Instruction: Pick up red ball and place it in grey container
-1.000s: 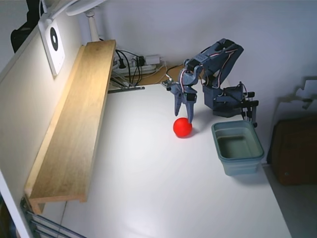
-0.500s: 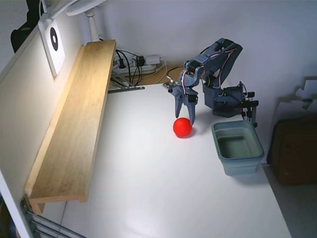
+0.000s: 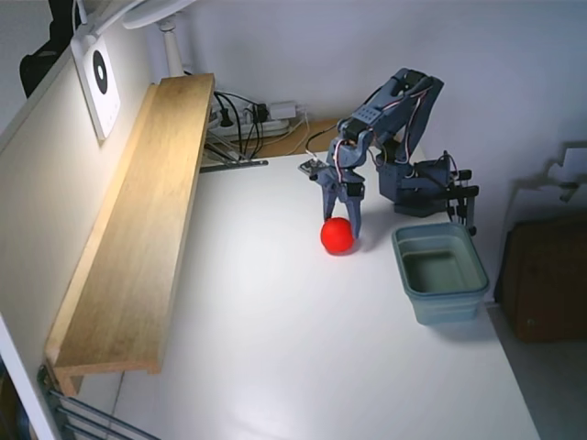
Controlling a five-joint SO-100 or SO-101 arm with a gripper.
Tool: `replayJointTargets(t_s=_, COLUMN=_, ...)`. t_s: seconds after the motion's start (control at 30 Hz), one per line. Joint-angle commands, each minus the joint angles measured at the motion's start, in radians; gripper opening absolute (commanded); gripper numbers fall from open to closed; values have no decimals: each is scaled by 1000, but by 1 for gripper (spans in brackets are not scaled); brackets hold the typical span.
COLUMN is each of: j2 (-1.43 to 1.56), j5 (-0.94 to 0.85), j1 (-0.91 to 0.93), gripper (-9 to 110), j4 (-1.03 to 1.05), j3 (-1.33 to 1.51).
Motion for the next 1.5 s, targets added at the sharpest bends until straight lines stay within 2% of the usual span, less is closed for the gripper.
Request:
replayJointTargets(t_s=0.0, j2=-23, j5=2, j1=-17, gripper=38, j4=-26, j3=-51)
replayJointTargets(t_s=0.73, j2=-90, j5=2, j1=-17, gripper=38, j4=-65, j3=-79)
replayJointTargets(t_s=0.77, j2=-90, j5=2, j1=-17, gripper=23, j4=-65, j3=-79)
replayJointTargets(t_s=1.47, j2=-90, j5=2, j1=-17, gripper=23, j4=-65, j3=-79)
